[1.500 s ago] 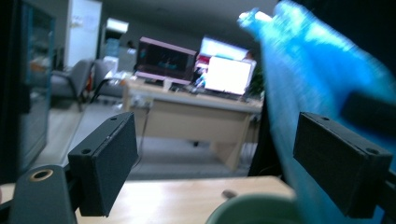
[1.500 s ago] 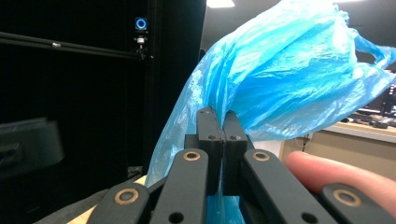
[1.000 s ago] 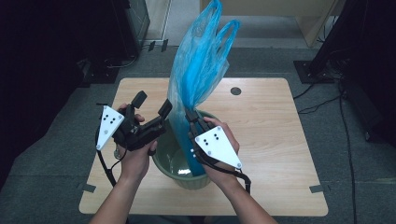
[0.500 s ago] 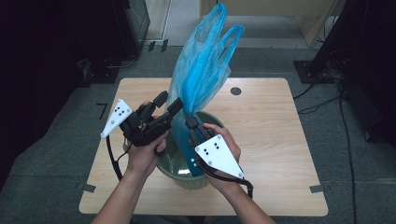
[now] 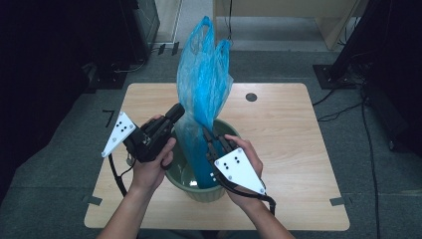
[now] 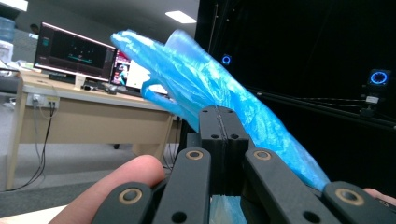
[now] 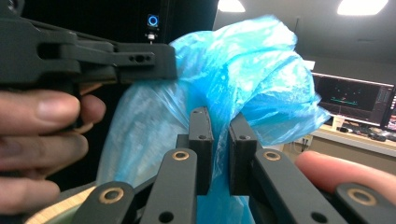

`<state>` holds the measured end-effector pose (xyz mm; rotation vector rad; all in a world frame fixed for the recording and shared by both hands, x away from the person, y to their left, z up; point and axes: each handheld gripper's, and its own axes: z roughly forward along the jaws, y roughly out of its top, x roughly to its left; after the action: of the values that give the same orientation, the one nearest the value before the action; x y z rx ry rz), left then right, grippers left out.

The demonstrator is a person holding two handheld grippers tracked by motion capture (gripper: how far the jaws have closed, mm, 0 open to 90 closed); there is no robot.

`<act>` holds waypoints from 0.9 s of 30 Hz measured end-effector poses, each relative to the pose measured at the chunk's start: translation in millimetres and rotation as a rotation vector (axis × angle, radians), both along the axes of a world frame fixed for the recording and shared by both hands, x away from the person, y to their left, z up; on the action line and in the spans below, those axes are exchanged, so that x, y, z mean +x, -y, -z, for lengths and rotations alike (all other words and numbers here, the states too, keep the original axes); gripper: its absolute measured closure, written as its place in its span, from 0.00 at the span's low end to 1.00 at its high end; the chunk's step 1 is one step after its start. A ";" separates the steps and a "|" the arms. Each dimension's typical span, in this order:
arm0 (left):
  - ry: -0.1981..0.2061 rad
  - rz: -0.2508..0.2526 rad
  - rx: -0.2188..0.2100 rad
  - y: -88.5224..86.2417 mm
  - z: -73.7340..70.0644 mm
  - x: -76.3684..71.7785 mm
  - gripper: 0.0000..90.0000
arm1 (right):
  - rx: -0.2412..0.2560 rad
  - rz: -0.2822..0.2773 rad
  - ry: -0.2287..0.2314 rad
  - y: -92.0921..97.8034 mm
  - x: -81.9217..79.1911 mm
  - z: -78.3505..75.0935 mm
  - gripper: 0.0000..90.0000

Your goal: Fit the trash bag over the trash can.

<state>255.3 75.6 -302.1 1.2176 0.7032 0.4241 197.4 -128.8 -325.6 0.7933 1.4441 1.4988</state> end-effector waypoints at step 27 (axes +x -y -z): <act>0.066 -0.042 0.076 -20.7 20.6 -30.4 1.00 | 0.012 0.079 -0.039 48.6 -19.5 17.7 0.99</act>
<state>224.9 96.3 -322.7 1.2561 0.6622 0.5277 177.9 -177.4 -343.3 0.8812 1.4169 1.4406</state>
